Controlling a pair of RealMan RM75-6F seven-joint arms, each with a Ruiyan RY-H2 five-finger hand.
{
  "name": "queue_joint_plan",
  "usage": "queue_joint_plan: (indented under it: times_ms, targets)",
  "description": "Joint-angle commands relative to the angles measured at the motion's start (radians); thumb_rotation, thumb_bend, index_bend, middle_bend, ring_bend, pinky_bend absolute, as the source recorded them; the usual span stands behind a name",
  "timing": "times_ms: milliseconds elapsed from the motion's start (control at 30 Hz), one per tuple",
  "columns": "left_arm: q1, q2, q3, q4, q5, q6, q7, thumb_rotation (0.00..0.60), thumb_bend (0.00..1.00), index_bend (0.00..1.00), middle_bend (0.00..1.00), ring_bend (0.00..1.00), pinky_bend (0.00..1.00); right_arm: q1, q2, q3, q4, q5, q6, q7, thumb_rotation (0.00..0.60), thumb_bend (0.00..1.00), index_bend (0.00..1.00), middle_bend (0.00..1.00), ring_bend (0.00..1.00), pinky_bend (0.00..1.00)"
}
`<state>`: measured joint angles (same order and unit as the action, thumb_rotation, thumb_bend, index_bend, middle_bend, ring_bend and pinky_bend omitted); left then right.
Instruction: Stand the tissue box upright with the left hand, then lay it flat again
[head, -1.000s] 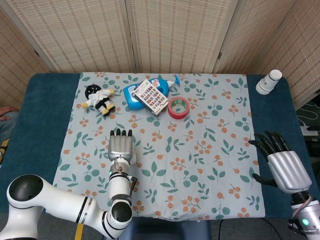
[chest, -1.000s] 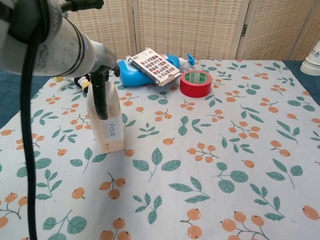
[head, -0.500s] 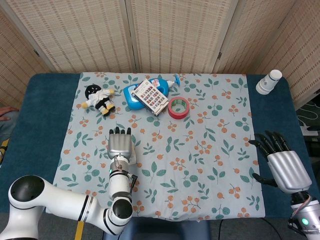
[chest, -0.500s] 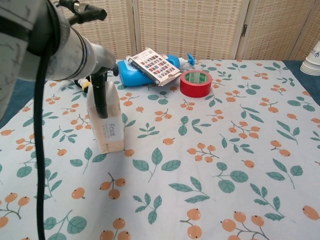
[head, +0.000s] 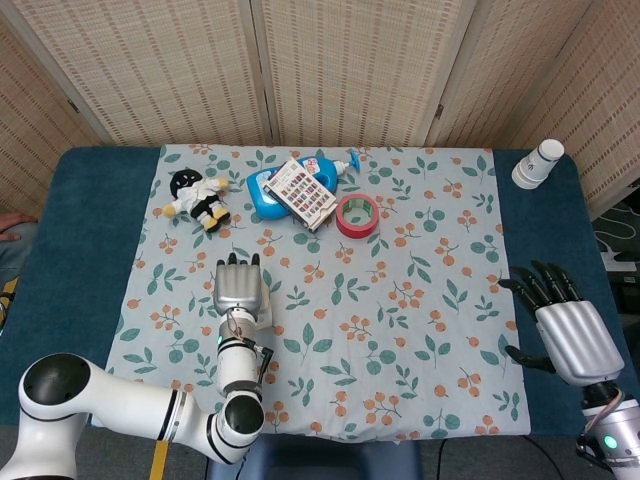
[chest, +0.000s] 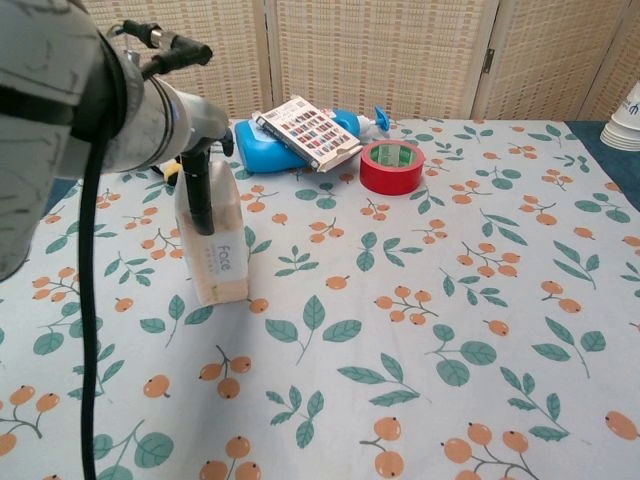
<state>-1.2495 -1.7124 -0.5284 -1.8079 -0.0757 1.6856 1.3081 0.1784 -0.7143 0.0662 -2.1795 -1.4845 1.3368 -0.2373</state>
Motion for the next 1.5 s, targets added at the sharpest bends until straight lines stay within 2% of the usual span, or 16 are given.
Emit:
queue_joint_plan:
  times_ms: [33, 200, 367, 567, 733, 867, 1000, 1133, 1300, 1500]
  targets:
    - [0.002, -0.003, 0.005, 0.002, 0.014, 0.003, -0.008, 0.600, 0.18, 0.23, 0.38, 0.19, 0.26, 0.000, 0.000, 0.000, 0.000, 0.001, 0.000, 0.000, 0.600, 0.11, 0.20, 0.11, 0.00, 0.07]
    - [0.008, 0.000, 0.005, -0.002, 0.048, 0.009, -0.022, 0.600, 0.21, 0.34, 0.50, 0.30, 0.34, 0.002, -0.002, 0.000, 0.001, 0.003, -0.004, -0.003, 0.600, 0.11, 0.20, 0.11, 0.00, 0.07]
    - [0.035, 0.013, 0.011, -0.037, 0.119, -0.001, -0.083, 0.600, 0.22, 0.35, 0.51, 0.31, 0.35, 0.003, -0.005, 0.000, 0.004, 0.008, -0.005, -0.005, 0.600, 0.11, 0.20, 0.11, 0.00, 0.07]
    - [0.102, 0.039, 0.021, -0.083, 0.260, -0.056, -0.243, 0.600, 0.22, 0.36, 0.53, 0.33, 0.37, 0.006, -0.012, -0.001, 0.007, 0.013, -0.011, -0.017, 0.600, 0.11, 0.20, 0.11, 0.00, 0.07]
    - [0.220, 0.052, 0.050, -0.095, 0.453, -0.183, -0.538, 0.600, 0.21, 0.37, 0.53, 0.33, 0.35, 0.009, -0.020, 0.000, 0.010, 0.026, -0.016, -0.033, 0.600, 0.11, 0.20, 0.11, 0.00, 0.07]
    - [0.317, 0.048, 0.086, -0.057, 0.598, -0.270, -0.781, 0.600, 0.18, 0.37, 0.53, 0.33, 0.35, 0.011, -0.028, 0.001, 0.013, 0.033, -0.017, -0.046, 0.600, 0.11, 0.20, 0.11, 0.00, 0.07]
    - [0.408, 0.024, 0.141, 0.037, 0.811, -0.320, -1.050, 0.600, 0.17, 0.37, 0.53, 0.33, 0.35, 0.014, -0.037, 0.003, 0.018, 0.042, -0.017, -0.053, 0.600, 0.11, 0.20, 0.11, 0.00, 0.07]
    - [0.485, -0.010, 0.173, 0.154, 0.969, -0.351, -1.318, 0.600, 0.16, 0.36, 0.52, 0.32, 0.34, 0.014, -0.040, 0.007, 0.022, 0.046, -0.010, -0.055, 0.600, 0.11, 0.19, 0.11, 0.00, 0.07]
    - [0.546, -0.055, 0.228, 0.323, 1.154, -0.339, -1.547, 0.600, 0.14, 0.33, 0.50, 0.29, 0.34, 0.015, -0.043, 0.010, 0.030, 0.056, -0.011, -0.054, 0.600, 0.11, 0.19, 0.11, 0.00, 0.07]
    - [0.598, -0.078, 0.258, 0.442, 1.233, -0.366, -1.728, 0.600, 0.14, 0.31, 0.48, 0.28, 0.35, 0.018, -0.052, 0.009, 0.036, 0.061, -0.013, -0.068, 0.600, 0.11, 0.19, 0.11, 0.00, 0.07]
